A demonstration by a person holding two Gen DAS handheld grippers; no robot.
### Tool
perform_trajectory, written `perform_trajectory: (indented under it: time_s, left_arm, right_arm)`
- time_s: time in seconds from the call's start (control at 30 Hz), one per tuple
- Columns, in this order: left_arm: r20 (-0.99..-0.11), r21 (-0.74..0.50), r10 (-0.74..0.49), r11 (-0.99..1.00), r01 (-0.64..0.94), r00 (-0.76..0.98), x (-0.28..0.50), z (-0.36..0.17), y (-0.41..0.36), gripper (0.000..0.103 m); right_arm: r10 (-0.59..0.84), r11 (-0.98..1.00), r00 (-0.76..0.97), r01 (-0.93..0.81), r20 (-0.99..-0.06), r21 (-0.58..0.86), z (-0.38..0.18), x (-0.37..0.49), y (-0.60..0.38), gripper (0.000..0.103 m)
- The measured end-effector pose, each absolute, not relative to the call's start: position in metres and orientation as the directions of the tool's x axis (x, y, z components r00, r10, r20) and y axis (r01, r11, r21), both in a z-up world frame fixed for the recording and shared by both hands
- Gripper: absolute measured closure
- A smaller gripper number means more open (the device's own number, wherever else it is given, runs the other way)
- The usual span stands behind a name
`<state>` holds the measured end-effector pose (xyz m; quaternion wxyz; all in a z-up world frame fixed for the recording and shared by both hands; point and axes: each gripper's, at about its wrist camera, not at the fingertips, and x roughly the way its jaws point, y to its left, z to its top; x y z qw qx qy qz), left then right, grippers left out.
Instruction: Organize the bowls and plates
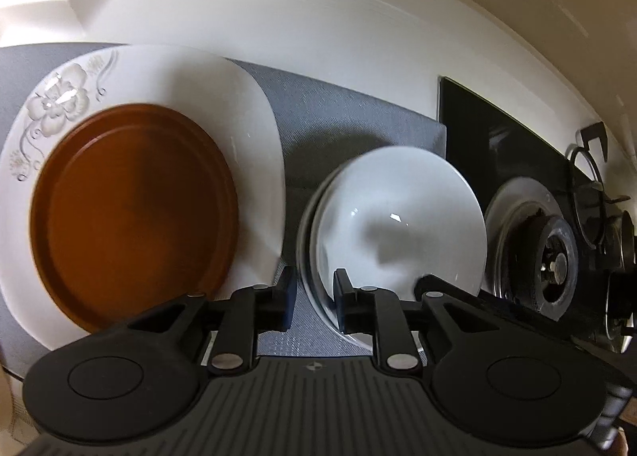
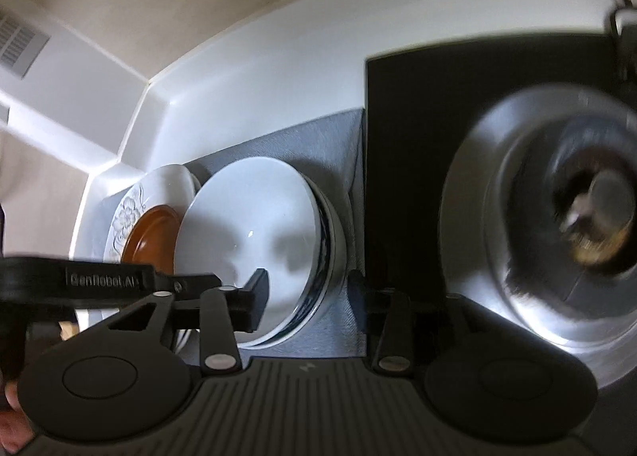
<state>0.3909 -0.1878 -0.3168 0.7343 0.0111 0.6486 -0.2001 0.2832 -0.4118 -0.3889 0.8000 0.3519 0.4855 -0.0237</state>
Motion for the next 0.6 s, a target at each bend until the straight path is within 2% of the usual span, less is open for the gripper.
perform_trajectory:
  time_s: [0.1, 0.13, 0.17, 0.4, 0.6]
  left_arm:
    - [-0.959, -0.222, -0.268, 0.914, 0.340, 0.095, 0.386, -0.317, -0.192, 0.080]
    - [-0.959, -0.214, -0.264, 0.913, 0.347, 0.103, 0.385, -0.317, -0.193, 0.081]
    - [-0.958, -0.214, -0.265, 0.913, 0.346, 0.108, 0.384, -0.317, -0.193, 0.081]
    - [-0.964, -0.160, -0.230, 0.903, 0.399, 0.135, 0.361, -0.316, -0.197, 0.081]
    - [-0.963, -0.129, -0.215, 0.898, 0.420, 0.163, 0.364, -0.319, -0.202, 0.081]
  right_arm:
    - [0.301, 0.746, 0.540, 0.379, -0.786, 0.547, -0.393, 0.280, -0.409, 0.057]
    - [0.284, 0.764, 0.534, 0.376, -0.796, 0.524, -0.392, 0.280, -0.406, 0.065]
    - [0.275, 0.781, 0.532, 0.362, -0.801, 0.509, -0.390, 0.280, -0.404, 0.067]
    - [0.274, 0.812, 0.506, 0.334, -0.818, 0.479, -0.387, 0.269, -0.398, 0.067]
    - [0.313, 0.791, 0.509, 0.328, -0.802, 0.517, -0.392, 0.273, -0.404, 0.061]
